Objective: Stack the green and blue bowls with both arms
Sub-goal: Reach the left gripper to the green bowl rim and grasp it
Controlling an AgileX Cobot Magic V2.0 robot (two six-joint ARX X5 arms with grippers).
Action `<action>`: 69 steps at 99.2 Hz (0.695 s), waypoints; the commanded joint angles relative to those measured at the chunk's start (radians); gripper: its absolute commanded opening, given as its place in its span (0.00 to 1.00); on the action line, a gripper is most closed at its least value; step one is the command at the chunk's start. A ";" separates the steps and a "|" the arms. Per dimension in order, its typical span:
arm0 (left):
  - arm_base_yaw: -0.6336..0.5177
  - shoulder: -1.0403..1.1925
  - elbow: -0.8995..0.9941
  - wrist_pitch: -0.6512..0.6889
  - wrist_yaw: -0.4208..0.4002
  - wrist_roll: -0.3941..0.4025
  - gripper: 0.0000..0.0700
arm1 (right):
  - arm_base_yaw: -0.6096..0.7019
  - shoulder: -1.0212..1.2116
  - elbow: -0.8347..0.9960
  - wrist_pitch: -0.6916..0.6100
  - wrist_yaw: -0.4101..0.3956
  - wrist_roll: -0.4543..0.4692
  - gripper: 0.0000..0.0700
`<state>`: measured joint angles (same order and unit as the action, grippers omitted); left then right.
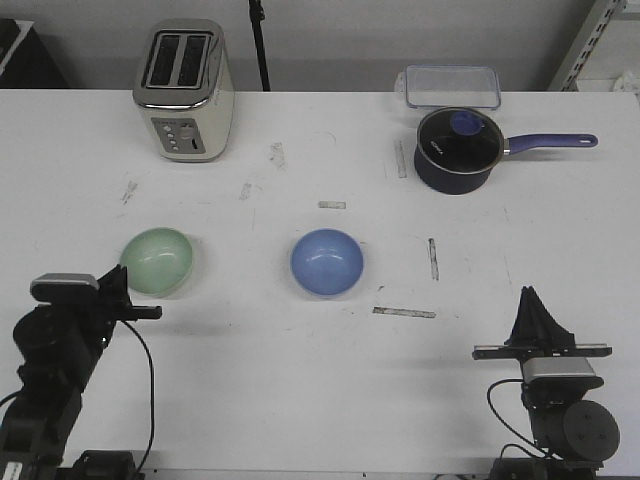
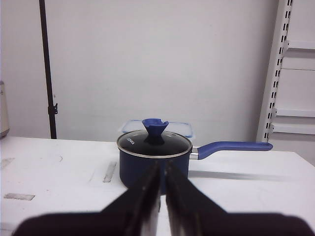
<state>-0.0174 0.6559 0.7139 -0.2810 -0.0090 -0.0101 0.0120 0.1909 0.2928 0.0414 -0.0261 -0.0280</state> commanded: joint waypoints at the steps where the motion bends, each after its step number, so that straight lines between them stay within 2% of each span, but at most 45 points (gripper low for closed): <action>1: 0.000 0.074 0.056 -0.039 -0.003 -0.002 0.00 | 0.001 0.000 0.005 0.011 0.000 0.013 0.02; 15: 0.000 0.236 0.174 -0.167 -0.003 -0.014 0.00 | 0.001 0.000 0.005 0.011 0.000 0.013 0.02; 41: 0.018 0.499 0.434 -0.473 0.000 -0.152 0.00 | 0.001 0.000 0.005 0.011 0.000 0.013 0.02; 58: 0.036 0.615 0.562 -0.552 0.006 -0.161 0.00 | 0.001 0.000 0.005 0.011 0.000 0.013 0.02; 69: 0.094 0.674 0.611 -0.584 0.048 -0.205 0.00 | 0.001 0.000 0.005 0.011 0.000 0.013 0.02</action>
<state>0.0399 1.2938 1.2919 -0.8474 0.0174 -0.1730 0.0120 0.1909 0.2928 0.0414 -0.0261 -0.0280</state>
